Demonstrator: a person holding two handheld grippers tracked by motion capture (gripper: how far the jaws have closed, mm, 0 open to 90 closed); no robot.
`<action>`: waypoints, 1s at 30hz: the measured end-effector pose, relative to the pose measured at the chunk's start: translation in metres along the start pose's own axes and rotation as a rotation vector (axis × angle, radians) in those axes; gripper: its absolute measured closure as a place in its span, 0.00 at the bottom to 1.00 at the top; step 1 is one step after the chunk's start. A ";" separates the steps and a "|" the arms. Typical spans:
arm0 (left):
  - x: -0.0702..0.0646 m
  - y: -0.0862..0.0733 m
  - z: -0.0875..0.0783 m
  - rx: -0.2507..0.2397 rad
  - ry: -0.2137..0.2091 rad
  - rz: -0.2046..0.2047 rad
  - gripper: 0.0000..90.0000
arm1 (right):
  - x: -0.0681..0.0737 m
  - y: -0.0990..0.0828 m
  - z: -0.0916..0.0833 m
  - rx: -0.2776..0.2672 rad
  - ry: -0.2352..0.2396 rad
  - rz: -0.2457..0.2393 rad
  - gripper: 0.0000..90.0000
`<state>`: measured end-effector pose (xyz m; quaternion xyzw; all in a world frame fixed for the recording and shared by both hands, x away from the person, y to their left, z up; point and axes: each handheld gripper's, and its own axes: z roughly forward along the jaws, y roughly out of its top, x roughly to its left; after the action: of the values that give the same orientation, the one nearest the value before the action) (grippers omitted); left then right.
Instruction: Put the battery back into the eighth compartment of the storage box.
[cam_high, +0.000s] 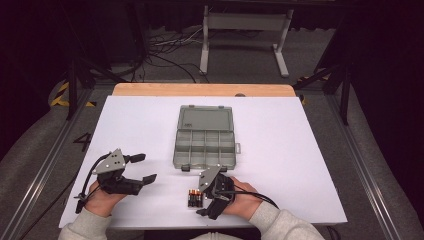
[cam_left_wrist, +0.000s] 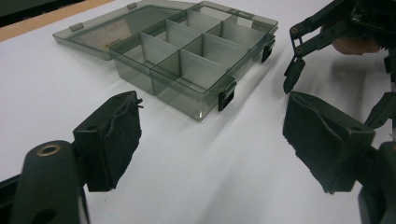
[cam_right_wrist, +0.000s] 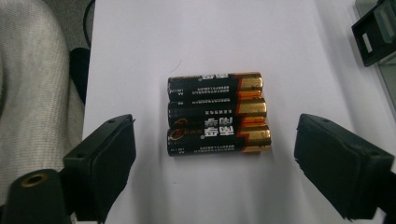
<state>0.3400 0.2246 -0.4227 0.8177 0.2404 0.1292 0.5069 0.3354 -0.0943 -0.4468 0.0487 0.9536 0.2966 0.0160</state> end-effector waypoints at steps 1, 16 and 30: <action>0.000 0.000 0.000 0.000 0.000 -0.001 0.22 | 0.000 0.000 0.000 0.000 0.003 -0.004 0.18; 0.000 0.000 0.000 0.000 -0.001 -0.002 0.22 | 0.000 0.003 0.001 0.018 0.011 -0.044 0.40; 0.000 0.000 0.000 -0.001 -0.005 -0.006 0.22 | -0.003 0.006 -0.009 0.005 0.016 -0.051 0.46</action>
<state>0.3405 0.2246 -0.4231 0.8170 0.2413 0.1260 0.5083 0.3383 -0.0950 -0.4363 0.0219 0.9554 0.2940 0.0159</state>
